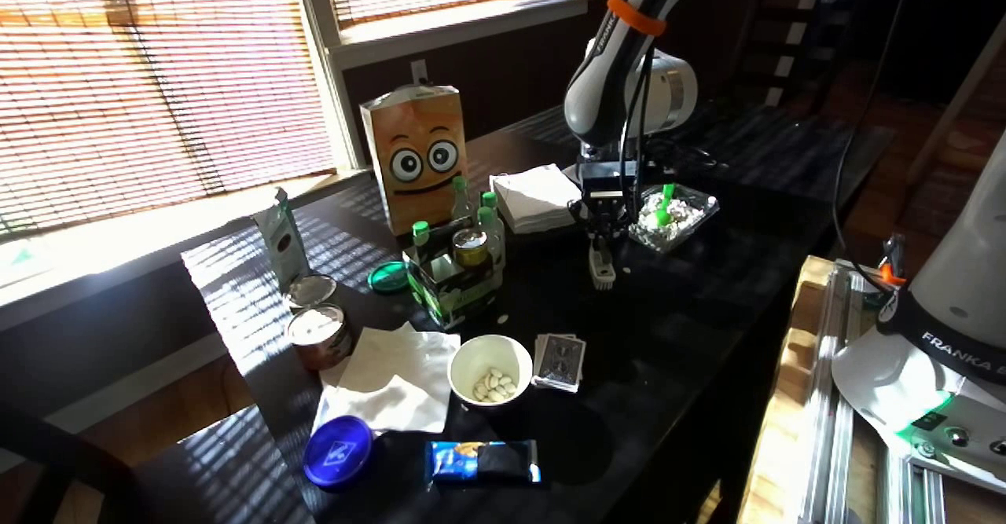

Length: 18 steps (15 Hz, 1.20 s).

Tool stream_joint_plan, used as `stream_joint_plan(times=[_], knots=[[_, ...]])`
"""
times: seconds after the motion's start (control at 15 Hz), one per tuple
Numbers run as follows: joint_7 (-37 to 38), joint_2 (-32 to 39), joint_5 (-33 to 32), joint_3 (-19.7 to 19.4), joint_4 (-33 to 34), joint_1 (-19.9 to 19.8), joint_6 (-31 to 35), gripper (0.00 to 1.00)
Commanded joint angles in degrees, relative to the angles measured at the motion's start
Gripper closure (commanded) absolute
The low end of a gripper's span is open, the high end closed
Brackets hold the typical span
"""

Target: Use the brush to sweep the white objects to the right

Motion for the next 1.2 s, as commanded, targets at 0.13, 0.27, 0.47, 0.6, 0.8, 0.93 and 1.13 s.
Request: stream_joint_plan(times=[0.13, 0.27, 0.47, 0.6, 0.8, 0.93, 1.13], knots=[[2.0, -0.1, -4.8, -1.0, -2.6, 0.2, -1.2, 0.94], [-1.5, -1.0, 0.2, 2.7, -2.8, -1.7, 2.3, 0.94], [-5.0, -3.5, 9.1, 9.3, -3.6, -4.0, 7.0, 0.94], [-8.1, -4.9, 19.1, 16.1, -3.6, -6.3, 9.0, 0.94], [-14.0, -5.4, 33.3, 24.8, -2.1, -10.1, 11.6, 0.94], [-17.7, -5.4, 41.0, 28.4, -1.1, -11.5, 12.7, 0.94], [-20.7, -3.2, 45.5, 30.0, 0.4, -12.1, 12.9, 0.94]])
